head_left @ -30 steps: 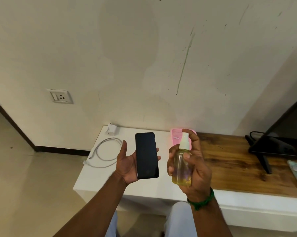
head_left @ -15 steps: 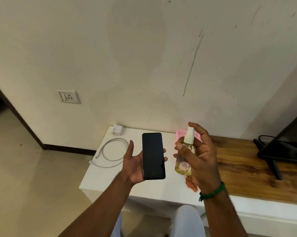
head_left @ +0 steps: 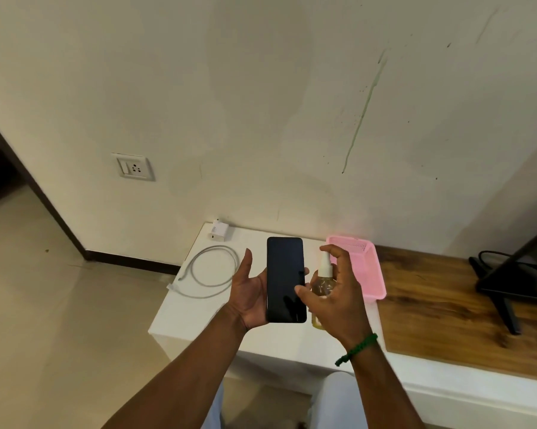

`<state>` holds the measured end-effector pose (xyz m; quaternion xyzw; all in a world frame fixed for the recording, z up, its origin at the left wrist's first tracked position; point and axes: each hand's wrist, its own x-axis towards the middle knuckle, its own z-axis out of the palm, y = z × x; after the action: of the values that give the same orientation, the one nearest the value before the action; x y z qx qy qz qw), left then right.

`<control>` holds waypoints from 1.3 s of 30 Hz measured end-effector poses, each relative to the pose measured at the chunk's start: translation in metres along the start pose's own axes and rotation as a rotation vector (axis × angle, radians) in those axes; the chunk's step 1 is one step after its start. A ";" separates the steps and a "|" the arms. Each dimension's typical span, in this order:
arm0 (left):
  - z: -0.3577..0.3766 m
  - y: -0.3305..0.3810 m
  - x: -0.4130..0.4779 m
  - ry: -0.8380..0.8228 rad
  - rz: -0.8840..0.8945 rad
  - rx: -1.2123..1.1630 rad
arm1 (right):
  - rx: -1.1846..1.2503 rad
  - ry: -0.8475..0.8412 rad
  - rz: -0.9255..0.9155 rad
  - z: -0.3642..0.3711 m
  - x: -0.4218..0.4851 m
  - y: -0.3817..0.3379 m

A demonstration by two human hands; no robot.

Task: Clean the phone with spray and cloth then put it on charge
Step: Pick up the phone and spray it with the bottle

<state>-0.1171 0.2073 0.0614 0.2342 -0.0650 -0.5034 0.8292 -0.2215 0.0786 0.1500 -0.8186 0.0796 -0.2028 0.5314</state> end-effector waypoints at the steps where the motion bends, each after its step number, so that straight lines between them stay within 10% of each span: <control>1: 0.001 0.000 0.000 0.005 0.005 -0.001 | -0.038 -0.004 -0.015 0.002 0.000 0.000; 39: 0.004 0.003 0.003 0.080 0.022 0.019 | -0.464 -0.025 -0.088 0.021 0.026 0.009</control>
<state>-0.1149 0.2042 0.0661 0.2614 -0.0392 -0.4840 0.8342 -0.1887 0.0835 0.1411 -0.9240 0.0818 -0.1918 0.3205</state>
